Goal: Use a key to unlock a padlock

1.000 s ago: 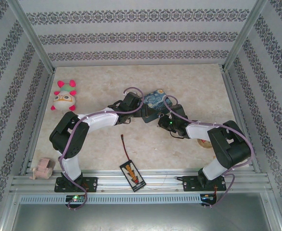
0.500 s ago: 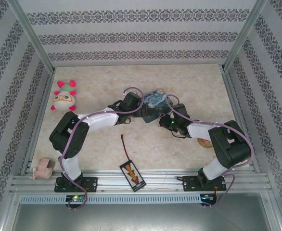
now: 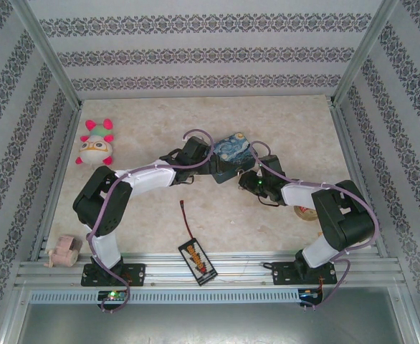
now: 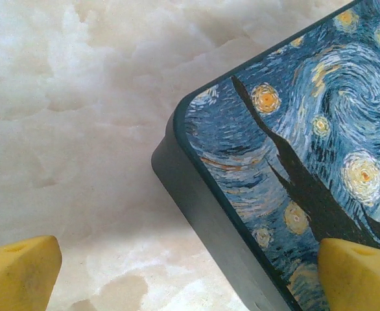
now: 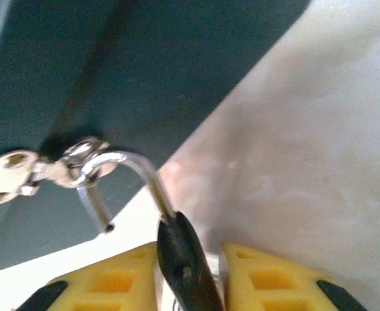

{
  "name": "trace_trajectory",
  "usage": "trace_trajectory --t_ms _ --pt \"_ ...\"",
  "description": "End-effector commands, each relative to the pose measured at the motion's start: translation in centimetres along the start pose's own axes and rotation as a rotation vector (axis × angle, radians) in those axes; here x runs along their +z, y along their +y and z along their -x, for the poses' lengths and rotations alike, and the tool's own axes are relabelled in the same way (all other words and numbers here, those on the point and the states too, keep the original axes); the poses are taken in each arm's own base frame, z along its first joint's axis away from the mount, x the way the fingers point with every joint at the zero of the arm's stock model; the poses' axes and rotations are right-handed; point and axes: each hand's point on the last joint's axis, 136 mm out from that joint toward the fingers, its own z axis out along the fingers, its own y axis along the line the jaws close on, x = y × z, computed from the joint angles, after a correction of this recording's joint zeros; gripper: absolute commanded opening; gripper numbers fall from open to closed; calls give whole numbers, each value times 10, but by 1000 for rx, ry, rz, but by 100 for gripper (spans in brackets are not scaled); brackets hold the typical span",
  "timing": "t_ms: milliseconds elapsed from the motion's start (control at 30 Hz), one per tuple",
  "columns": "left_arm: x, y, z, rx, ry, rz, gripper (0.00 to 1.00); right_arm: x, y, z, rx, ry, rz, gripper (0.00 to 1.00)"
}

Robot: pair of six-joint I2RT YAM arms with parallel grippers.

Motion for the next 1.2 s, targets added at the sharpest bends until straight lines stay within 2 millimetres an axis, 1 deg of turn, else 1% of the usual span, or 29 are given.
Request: trace_trajectory --t_ms 0,33,100,267,433,500,600,800,1167 --pt "4 44 -34 21 126 141 100 -3 -12 -4 3 -4 -35 29" --pt "4 43 -34 19 126 138 100 -4 -12 -4 2 -5 -33 27" --pt "4 43 -35 17 127 136 100 -5 -11 -4 -2 -6 -31 19" --pt "4 43 -34 14 126 135 100 -5 -9 -4 -6 -7 -22 10" --pt "3 43 -34 13 125 132 100 -8 -6 1 10 -31 -19 9" --pt "3 43 -34 12 124 132 100 -10 -5 4 33 -48 -14 7" --pt "3 44 -34 9 124 132 100 -12 2 10 60 -70 11 4" --pt "4 45 -36 6 129 130 100 -15 13 20 81 -103 37 2" --pt "4 46 -37 2 130 128 100 -17 15 26 117 -146 38 0"
